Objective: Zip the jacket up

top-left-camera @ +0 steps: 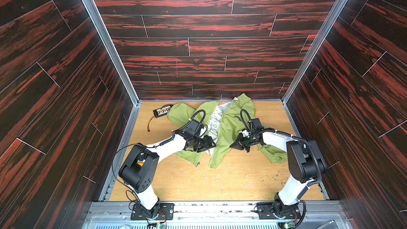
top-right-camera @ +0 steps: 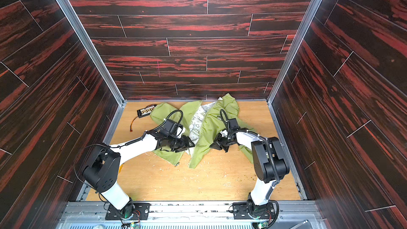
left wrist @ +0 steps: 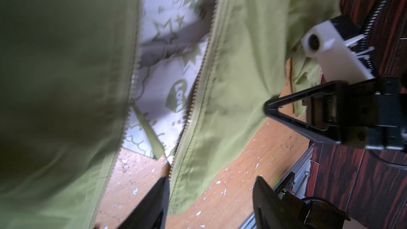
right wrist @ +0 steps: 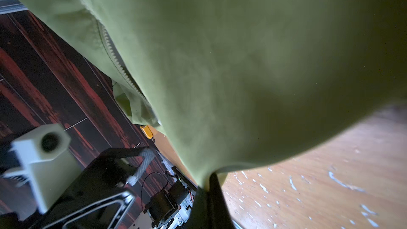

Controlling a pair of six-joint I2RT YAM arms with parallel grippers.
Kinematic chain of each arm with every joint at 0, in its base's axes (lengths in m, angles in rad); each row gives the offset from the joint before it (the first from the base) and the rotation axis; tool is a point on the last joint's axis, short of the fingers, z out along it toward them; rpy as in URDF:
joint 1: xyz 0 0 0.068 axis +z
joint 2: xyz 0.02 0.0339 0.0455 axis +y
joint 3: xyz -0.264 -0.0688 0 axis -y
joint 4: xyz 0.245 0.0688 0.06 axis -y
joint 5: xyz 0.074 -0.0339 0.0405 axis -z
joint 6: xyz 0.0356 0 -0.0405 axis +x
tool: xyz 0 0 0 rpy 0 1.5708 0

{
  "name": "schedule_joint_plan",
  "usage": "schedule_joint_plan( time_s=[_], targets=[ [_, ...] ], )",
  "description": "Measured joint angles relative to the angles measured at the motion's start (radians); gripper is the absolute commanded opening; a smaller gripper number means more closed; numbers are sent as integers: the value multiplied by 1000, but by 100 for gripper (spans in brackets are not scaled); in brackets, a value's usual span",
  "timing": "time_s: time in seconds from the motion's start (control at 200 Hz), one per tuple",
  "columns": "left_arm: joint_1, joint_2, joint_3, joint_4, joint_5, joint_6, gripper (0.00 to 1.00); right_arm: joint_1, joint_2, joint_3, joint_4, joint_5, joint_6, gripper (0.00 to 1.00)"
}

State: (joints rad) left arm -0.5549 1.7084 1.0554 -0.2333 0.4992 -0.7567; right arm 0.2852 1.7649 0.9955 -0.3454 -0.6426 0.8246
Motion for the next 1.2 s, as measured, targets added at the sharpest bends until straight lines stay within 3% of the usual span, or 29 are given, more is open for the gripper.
schedule_joint_plan(
  time_s=[0.711, 1.197],
  targets=[
    [-58, 122, -89, 156, 81, -19, 57, -11, 1, -28, -4, 37, 5, 0],
    [-124, 122, -124, 188, 103, -56, 36, -17, 14, -36, -1, 52, 5, 0]
  ],
)
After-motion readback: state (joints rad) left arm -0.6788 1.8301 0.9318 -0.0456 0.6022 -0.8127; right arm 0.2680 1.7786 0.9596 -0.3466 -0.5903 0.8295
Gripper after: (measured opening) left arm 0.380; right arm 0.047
